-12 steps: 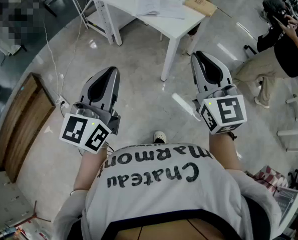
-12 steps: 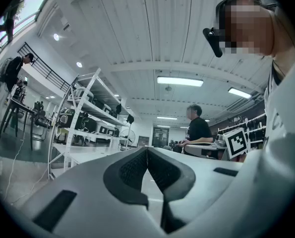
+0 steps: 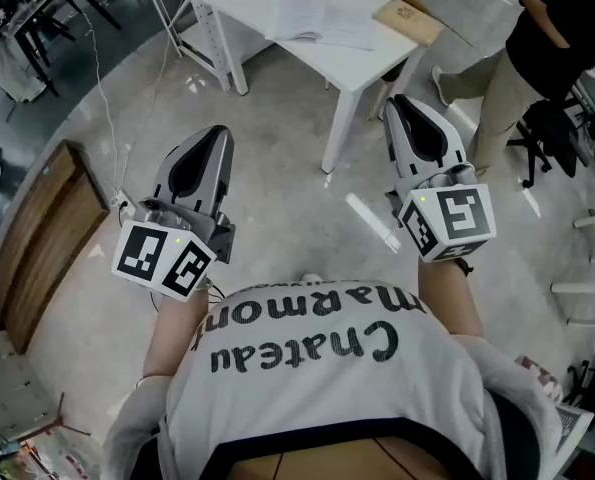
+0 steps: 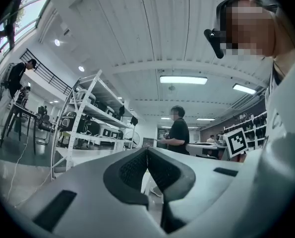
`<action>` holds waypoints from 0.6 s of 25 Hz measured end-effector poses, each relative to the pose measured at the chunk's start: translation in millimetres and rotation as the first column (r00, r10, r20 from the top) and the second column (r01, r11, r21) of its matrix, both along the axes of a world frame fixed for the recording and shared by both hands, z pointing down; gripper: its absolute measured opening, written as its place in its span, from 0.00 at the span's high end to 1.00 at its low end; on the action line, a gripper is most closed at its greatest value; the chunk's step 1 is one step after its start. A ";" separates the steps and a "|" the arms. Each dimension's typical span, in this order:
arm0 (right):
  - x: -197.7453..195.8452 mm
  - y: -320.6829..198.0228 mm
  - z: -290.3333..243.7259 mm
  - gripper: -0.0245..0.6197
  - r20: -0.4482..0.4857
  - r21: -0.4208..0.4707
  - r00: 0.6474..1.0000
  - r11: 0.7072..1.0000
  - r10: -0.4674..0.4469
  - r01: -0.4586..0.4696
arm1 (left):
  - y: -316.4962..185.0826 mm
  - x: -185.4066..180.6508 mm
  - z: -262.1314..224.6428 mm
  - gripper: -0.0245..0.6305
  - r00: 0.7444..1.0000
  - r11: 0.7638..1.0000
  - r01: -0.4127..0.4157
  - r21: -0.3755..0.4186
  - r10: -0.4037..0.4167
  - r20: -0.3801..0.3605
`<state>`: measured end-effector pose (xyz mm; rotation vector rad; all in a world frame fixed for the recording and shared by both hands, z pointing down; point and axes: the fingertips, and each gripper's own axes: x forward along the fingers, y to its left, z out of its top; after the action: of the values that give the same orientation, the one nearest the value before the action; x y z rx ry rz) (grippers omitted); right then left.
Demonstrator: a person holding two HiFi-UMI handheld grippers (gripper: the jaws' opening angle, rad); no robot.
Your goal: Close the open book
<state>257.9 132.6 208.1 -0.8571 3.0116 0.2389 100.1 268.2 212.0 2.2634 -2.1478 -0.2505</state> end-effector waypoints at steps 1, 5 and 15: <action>-0.4 -4.5 -1.2 0.87 0.012 -0.006 1.000 1.000 -0.011 0.011 | -3.5 -1.3 0.0 0.93 1.000 1.000 0.007 0.005 -0.007 -0.004; -5.5 -21.1 8.2 0.87 -0.020 0.000 0.999 0.999 -0.032 0.032 | -16.8 -13.1 6.3 0.93 0.998 0.998 0.051 0.019 -0.051 -0.037; -43.5 -66.3 55.6 0.87 -0.131 -0.058 0.990 0.997 -0.052 0.045 | -66.3 -47.6 26.3 0.93 0.994 0.999 0.048 -0.010 -0.048 -0.094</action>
<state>214.5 66.3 263.7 -0.8016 3.1718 0.2222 52.5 201.9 238.3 2.1515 -2.1540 -0.3426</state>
